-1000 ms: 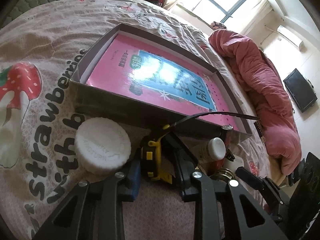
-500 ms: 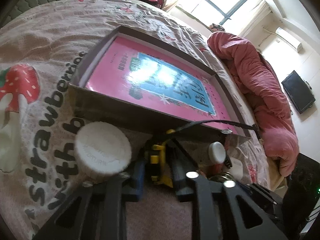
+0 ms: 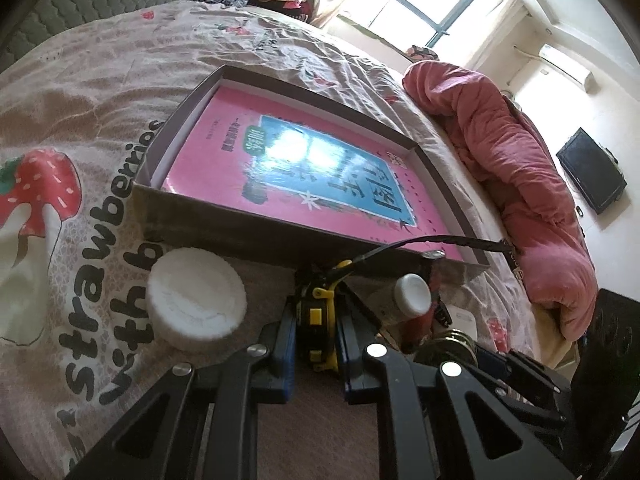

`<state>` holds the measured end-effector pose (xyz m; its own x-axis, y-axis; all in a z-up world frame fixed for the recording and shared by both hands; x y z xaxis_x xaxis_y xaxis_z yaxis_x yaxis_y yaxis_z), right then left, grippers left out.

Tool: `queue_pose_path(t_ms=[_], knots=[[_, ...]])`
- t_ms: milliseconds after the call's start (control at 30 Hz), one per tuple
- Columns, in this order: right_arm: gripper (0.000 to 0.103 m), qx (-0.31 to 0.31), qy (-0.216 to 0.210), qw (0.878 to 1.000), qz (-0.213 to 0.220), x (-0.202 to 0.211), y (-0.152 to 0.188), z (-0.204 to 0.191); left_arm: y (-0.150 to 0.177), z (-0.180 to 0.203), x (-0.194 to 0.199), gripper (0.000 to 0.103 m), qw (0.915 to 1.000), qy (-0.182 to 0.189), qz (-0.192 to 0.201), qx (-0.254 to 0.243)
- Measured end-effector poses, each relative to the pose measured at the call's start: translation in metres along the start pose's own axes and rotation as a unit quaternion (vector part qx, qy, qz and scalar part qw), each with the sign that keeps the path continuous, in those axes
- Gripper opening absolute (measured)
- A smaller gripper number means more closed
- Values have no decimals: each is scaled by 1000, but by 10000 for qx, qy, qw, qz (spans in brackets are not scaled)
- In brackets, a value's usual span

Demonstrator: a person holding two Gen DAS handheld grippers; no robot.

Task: Organize rigid objects
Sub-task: 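Close the left gripper on the yellow watch while the right gripper grasps the silver door knob, then carry the watch with the left gripper while the right gripper carries the knob over the tray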

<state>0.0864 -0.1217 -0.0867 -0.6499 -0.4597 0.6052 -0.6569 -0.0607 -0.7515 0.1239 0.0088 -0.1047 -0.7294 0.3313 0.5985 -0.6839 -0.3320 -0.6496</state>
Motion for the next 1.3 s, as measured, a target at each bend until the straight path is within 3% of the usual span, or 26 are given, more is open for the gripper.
queue_pose_path(t_ms=[533, 733, 967, 1133, 1300], knots=[[35, -35, 31, 9990, 449, 22, -18, 6, -5, 11, 28, 16, 9991, -72, 294, -293], [35, 69, 210, 9971, 730, 35, -29, 11, -12, 17, 41, 16, 9977, -92, 508, -444], [35, -277, 408, 9935, 1025, 44, -42, 34, -25, 24, 49, 16, 9949, -61, 782, -628], [35, -477, 449, 9931, 974, 41, -44, 45, -34, 22, 50, 16, 9923, -182, 969, -745], [35, -268, 515, 9928, 1049, 40, -50, 43, -42, 20, 51, 16, 9894, -318, 1109, -881]])
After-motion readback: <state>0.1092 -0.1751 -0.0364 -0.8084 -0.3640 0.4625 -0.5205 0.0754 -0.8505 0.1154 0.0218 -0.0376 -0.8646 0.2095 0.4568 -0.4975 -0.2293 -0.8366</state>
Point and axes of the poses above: each gripper's, at about its wrist camera, not at the fingertips, and x roughly against the way its jaws point, z to its right, y to its underside, the point moved 8 cm from there along -x, roughly the way its jaws point, and after that the axes turned 12 degrees about z, right-handed, at the moved point
